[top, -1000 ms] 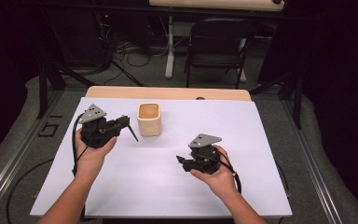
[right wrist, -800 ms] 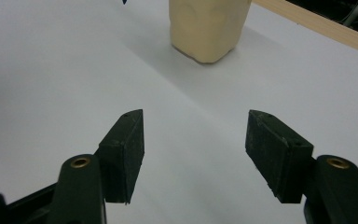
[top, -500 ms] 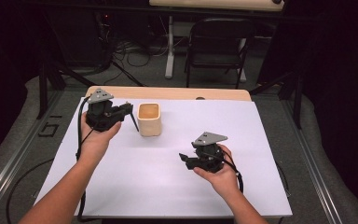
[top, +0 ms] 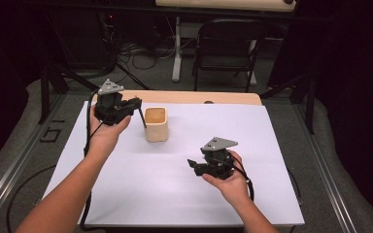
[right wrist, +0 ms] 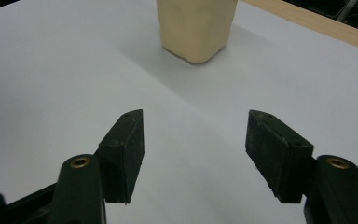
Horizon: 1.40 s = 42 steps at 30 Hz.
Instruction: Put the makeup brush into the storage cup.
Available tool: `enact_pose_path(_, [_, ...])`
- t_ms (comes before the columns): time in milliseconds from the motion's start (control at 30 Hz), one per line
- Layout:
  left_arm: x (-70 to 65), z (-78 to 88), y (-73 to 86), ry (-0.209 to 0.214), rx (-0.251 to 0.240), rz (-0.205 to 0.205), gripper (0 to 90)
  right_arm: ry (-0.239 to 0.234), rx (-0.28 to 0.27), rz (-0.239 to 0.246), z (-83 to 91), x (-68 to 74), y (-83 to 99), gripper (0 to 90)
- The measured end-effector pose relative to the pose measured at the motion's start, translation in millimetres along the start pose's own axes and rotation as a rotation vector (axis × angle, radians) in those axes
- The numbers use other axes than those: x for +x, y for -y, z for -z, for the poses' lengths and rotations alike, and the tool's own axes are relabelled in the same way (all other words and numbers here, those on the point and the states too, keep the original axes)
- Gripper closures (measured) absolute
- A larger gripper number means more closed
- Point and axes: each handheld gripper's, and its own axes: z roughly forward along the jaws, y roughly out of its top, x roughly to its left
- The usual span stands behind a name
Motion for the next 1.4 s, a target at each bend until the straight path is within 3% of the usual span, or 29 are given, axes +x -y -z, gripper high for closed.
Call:
enact_pose_path(533, [-6.1, -15.3, -18.5, -0.015, 0.010, -0.013, 84.1, 0.002, -0.016, -0.017, 2.8, -2.4, 0.7, 36.9])
enact_pose_path(867, [-4.1, -26.1, -21.3, -0.027, 0.017, 0.007, 84.1, 0.010, 0.013, -0.016, 4.0, -4.0, 1.7, 36.9])
enact_pose_path(933, [-3.9, -28.3, -21.4, -0.029, 0.021, 0.008, 84.1, 0.010, -0.006, -0.018, 2.4, -3.9, 2.4, 36.9])
enact_pose_path(1400, [-3.4, -34.5, -22.7, -0.038, 0.035, 0.009, 84.1, 0.009, -0.002, -0.018, 2.6, -3.7, 2.9, 36.9])
